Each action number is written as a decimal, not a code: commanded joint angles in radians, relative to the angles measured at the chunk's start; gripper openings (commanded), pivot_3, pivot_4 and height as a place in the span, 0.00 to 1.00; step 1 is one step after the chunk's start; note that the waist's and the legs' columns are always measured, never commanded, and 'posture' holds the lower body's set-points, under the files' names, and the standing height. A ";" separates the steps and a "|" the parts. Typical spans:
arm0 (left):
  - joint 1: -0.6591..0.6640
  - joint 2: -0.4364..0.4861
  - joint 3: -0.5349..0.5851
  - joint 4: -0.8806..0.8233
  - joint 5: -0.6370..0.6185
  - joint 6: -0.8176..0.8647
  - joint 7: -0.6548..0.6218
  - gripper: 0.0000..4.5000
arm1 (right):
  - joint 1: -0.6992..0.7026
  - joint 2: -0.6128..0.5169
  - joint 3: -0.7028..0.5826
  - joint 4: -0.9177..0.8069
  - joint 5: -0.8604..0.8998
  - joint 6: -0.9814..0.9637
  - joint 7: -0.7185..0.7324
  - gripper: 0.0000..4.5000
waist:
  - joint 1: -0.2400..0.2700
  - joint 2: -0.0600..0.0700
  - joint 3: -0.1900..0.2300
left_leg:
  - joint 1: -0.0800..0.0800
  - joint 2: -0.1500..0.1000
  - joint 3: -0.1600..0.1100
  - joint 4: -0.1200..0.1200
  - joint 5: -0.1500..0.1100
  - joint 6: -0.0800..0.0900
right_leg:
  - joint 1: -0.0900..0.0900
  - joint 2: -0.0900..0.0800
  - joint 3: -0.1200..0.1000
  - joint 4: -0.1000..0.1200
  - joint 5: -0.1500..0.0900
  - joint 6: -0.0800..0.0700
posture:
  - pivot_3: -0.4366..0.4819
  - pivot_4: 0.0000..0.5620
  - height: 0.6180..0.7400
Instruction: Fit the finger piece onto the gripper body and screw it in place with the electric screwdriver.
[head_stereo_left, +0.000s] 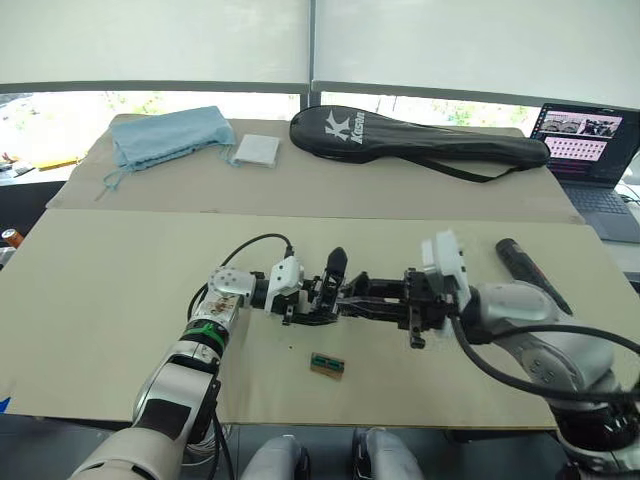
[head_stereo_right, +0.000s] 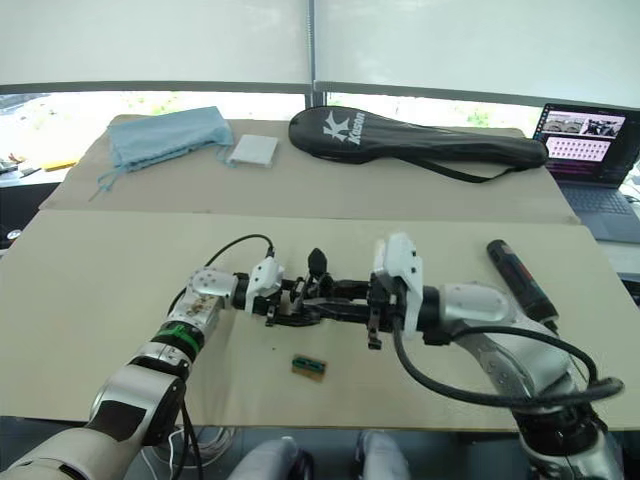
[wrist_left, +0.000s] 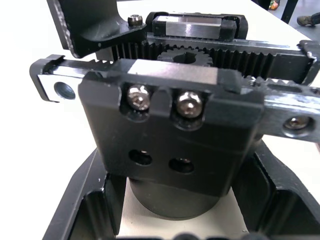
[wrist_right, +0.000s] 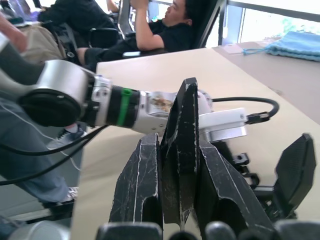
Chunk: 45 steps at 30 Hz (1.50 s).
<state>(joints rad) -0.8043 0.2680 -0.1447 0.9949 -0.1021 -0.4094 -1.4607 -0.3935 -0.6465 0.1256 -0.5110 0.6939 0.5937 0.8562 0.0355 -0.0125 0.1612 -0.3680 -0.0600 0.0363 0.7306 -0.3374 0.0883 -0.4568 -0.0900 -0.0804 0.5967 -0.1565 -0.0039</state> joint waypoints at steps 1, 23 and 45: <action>0.011 0.004 -0.012 -0.013 0.020 0.009 0.008 0.53 | -0.037 0.029 0.035 0.032 -0.068 -0.041 0.001 0.10 | 0.000 0.000 0.000 | 0.000 0.000 0.000 0.000 0.000 0.000 | 0.000 0.000 0.000 0.000 0.000 0.000 | 0.48 0.27 1.00; 0.049 0.019 -0.018 -0.080 0.010 0.067 0.016 0.53 | -0.060 0.202 0.134 0.182 -0.293 -0.136 -0.013 0.10 | -0.020 0.001 -0.001 | 0.002 -0.003 0.000 0.001 0.001 -0.001 | 0.001 0.003 -0.008 0.007 0.000 0.001 | 0.48 0.27 1.00; 0.073 0.023 -0.025 -0.097 0.011 0.072 0.028 0.53 | -0.048 0.238 0.159 0.245 -0.339 -0.146 0.013 0.10 | -0.027 0.001 -0.001 | 0.014 -0.004 0.000 -0.001 0.001 -0.004 | 0.011 0.003 -0.008 0.010 -0.001 0.000 | 0.48 0.27 1.00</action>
<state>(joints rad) -0.7459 0.2921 -0.1519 0.9084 -0.1074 -0.3444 -1.4265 -0.4494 -0.4061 0.2911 -0.2649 0.3650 0.4625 0.8707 0.0081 -0.0111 0.1602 -0.3533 -0.0637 0.0365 0.7299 -0.3359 0.0846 -0.4459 -0.0875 -0.0886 0.6051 -0.1573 -0.0040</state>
